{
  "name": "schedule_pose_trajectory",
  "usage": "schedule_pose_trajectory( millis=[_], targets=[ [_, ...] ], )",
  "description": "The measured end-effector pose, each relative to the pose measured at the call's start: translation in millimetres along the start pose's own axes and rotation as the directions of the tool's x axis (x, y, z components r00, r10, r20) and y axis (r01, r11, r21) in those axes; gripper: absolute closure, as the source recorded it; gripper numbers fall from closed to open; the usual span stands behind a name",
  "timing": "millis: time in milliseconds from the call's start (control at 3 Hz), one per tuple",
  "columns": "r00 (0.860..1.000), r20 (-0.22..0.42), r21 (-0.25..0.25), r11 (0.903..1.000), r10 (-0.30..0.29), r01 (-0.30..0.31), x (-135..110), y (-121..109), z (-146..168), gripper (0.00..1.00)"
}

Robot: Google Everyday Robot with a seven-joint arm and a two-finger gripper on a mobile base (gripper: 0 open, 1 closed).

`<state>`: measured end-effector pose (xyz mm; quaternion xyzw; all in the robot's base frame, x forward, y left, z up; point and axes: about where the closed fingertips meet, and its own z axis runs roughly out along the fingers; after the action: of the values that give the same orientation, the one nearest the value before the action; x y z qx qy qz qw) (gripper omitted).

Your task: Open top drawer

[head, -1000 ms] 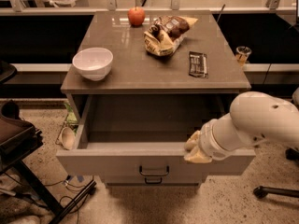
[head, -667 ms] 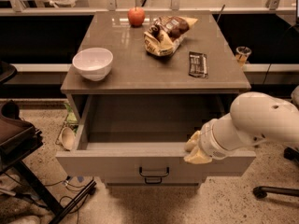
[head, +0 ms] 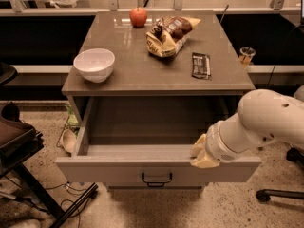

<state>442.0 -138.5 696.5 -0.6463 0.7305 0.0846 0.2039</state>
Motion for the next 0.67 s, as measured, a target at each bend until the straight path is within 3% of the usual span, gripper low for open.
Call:
schedule_pose_trajectory(
  millis=[333, 667],
  targets=[
    [1.000, -0.001, 0.000, 1.0000, -0.003, 0.003, -1.2, 0.5, -0.4, 0.51],
    [1.000, -0.001, 0.000, 1.0000, -0.005, 0.005, -1.9, 0.8, -0.6, 0.28]
  ],
)
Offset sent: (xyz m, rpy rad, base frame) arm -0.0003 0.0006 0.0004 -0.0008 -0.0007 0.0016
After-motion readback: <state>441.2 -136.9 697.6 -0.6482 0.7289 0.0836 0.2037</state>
